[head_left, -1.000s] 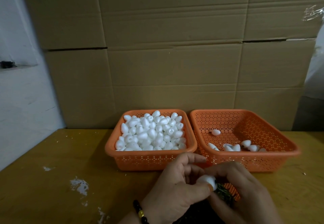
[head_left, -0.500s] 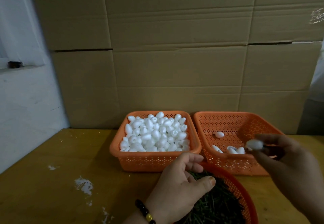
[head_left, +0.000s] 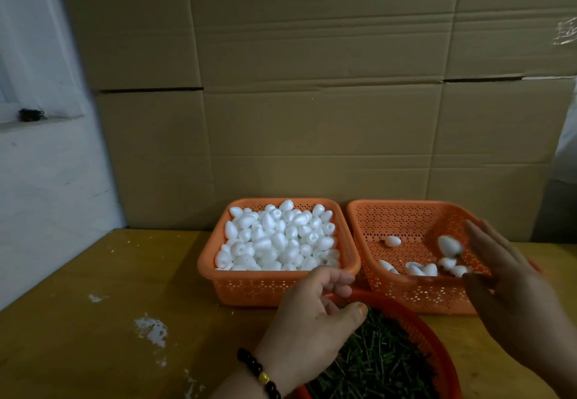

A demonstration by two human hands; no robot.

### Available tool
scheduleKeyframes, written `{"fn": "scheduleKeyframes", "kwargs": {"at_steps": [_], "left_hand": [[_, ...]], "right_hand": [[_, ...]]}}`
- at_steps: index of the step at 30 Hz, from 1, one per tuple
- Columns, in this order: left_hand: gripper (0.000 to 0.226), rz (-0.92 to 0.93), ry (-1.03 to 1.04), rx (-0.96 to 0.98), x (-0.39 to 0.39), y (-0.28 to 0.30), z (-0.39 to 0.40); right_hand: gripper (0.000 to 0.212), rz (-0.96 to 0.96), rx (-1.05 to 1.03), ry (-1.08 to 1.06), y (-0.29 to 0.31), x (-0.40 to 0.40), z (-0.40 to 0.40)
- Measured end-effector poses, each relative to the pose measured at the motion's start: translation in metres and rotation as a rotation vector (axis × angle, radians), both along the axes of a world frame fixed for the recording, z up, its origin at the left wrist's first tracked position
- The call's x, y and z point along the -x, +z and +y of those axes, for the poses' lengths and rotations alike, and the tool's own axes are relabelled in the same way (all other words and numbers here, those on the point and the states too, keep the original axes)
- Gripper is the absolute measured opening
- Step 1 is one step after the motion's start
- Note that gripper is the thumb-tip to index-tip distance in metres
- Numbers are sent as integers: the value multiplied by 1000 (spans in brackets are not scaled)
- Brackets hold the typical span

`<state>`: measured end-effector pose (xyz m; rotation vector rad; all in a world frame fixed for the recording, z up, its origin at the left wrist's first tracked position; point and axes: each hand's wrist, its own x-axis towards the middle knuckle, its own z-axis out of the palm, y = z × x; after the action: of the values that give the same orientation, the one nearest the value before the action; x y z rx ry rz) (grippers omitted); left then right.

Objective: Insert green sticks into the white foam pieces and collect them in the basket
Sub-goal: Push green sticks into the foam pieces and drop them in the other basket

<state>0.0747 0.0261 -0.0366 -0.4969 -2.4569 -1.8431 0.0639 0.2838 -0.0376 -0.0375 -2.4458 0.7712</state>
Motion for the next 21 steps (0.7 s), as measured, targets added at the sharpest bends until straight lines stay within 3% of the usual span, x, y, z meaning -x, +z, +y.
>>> {"fn": "scheduleKeyframes", "kwargs": {"at_steps": [6,12,14,16,18,21], "left_hand": [[25,4,95,-8,12,3,-10],[25,85,288,24,37,15,-32],[22,132,334,106,54,21,-37],[21,154,354,242,74,26,-40],[25,146,350,397,94,28,-42],[33,121,346,643,118,27,-43]], "right_hand": [[65,-25,-74,-45,1,-3,-9],[54,17,-164,242,18,-25,-30],[46,-68,-306,387,20,-32,-45],[25,-160,-487,453,12,-36,-60],[28,-170,-602,450,5,-37,-71],[38,-339,-517,559,-4,-40,-77]]}}
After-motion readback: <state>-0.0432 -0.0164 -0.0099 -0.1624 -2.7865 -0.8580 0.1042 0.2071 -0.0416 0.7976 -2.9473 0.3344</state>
